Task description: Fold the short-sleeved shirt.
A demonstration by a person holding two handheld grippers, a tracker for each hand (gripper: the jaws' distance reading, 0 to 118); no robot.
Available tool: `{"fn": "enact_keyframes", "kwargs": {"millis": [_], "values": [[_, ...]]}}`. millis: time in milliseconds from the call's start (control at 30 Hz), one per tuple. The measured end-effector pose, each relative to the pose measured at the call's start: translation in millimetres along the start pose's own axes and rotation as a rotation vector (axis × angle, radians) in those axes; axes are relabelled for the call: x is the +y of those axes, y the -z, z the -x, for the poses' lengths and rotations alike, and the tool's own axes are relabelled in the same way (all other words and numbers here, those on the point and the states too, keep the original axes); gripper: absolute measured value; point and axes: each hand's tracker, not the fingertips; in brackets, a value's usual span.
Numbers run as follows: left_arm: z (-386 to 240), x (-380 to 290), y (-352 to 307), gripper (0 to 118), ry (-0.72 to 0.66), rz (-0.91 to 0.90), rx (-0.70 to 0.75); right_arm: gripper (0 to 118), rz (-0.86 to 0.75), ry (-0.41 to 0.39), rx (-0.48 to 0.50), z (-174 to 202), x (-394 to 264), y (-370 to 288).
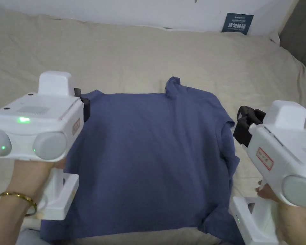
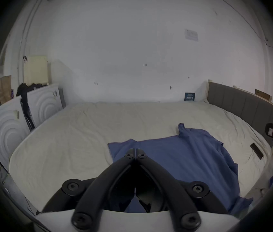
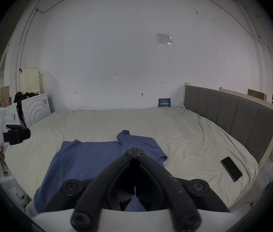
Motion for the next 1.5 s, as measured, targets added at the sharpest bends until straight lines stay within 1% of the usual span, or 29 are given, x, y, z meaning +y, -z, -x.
{"fn": "enact_keyframes", "kwargs": {"millis": [67, 100, 133, 167, 233, 267, 300, 367, 400, 433, 500, 567, 600, 767, 900, 933, 1000, 1033, 1067, 1100, 1133, 1200, 1300, 1333, 1367, 1400, 1433, 1467, 1500], "values": [[10, 14, 21, 1, -0.046, 0.046, -0.008, 2, 0.004, -0.001, 0.002, 2, 4, 3], [16, 21, 36, 6, -0.050, 0.084, -0.004, 2, 0.005, -0.002, 0.005, 2, 4, 4], [21, 27, 49, 21, -0.040, 0.115, 0.004, 2, 0.007, -0.001, 0.008, -6, 5, 18], [27, 33, 66, 45, -0.032, 0.135, 0.005, 2, 0.012, 0.000, 0.011, -17, 6, 37], [38, 45, 100, 97, -0.026, 0.207, 0.010, 2, 0.023, 0.004, 0.019, -25, 7, 53], [45, 51, 119, 112, -0.037, 0.250, -0.003, 2, 0.028, 0.004, 0.022, -26, 6, 54], [52, 55, 137, 118, -0.062, 0.292, -0.018, 2, 0.035, 0.003, 0.024, -23, 6, 49], [64, 65, 172, 118, -0.098, 0.348, -0.037, 2, 0.050, 0.001, 0.026, -23, 5, 49], [70, 66, 192, 118, -0.109, 0.394, -0.008, 2, 0.060, 0.000, 0.028, -5, 19, 54], [76, 67, 210, 118, -0.107, 0.426, 0.011, 2, 0.070, 0.000, 0.030, 0, 22, 55], [84, 63, 250, 118, -0.086, 0.484, 0.074, 2, 0.091, -0.003, 0.026, -1, 20, 57], [90, 53, 283, 118, -0.062, 0.554, 0.132, 2, 0.111, -0.004, 0.026, -10, 17, 103], [92, 46, 299, 118, -0.056, 0.592, 0.160, 2, 0.123, -0.003, 0.023, -13, 14, 112], [97, 12, 350, 111, -0.085, 0.678, 0.194, 2, 0.175, 0.000, 0.007, -19, 1, 143], [92, -4, 372, 79, -0.063, 0.699, 0.201, 2, 0.210, -0.013, -0.022, -27, -10, 152], [90, -7, 374, 65, -0.057, 0.705, 0.195, 2, 0.216, -0.012, -0.030, -29, -11, 153], [88, -6, 371, 28, -0.126, 0.693, 0.110, 2, 0.229, -0.006, -0.048, -35, -14, 155], [84, -5, 370, 14, -0.112, 0.689, 0.134, 2, 0.233, 0.003, -0.057, -37, -14, 156], [80, -6, 371, 2, -0.037, 0.683, 0.175, 2, 0.243, 0.022, -0.056, -40, -14, 157], [79, -5, 368, 2, 0.013, 0.698, 0.116, 2, 0.255, 0.039, -0.047, -44, -12, 160], [77, -3, 366, 2, 0.023, 0.706, 0.102, 2, 0.259, 0.045, -0.042, -46, -10, 161], [75, 5, 356, 2, 0.010, 0.677, 0.131, 2, 0.265, 0.041, -0.024, -51, -1, 168], [84, 23, 340, 2, 0.011, 0.580, 0.135, 3, 0.323, 0.002, 0.000, -61, 23, 200], [85, 30, 334, 2, 0.011, 0.561, 0.128, 17, 0.342, -0.007, -0.004, -63, 32, 213], [91, 37, 330, 2, -0.001, 0.536, 0.113, 39, 0.364, 0.006, 0.007, -68, 42, 230], [93, 44, 325, 2, -0.018, 0.521, 0.100, 67, 0.408, 0.017, 0.017, -72, 49, 247], [95, 50, 321, 2, -0.033, 0.516, 0.090, 100, 0.427, 0.039, 0.027, -77, 55, 265], [95, 54, 317, 2, -0.043, 0.508, 0.080, 115, 0.460, 0.044, 0.028, -80, 60, 284], [96, 57, 314, 2, -0.044, 0.505, 0.075, 118, 0.497, 0.034, -0.014, -81, 61, 303]]}}
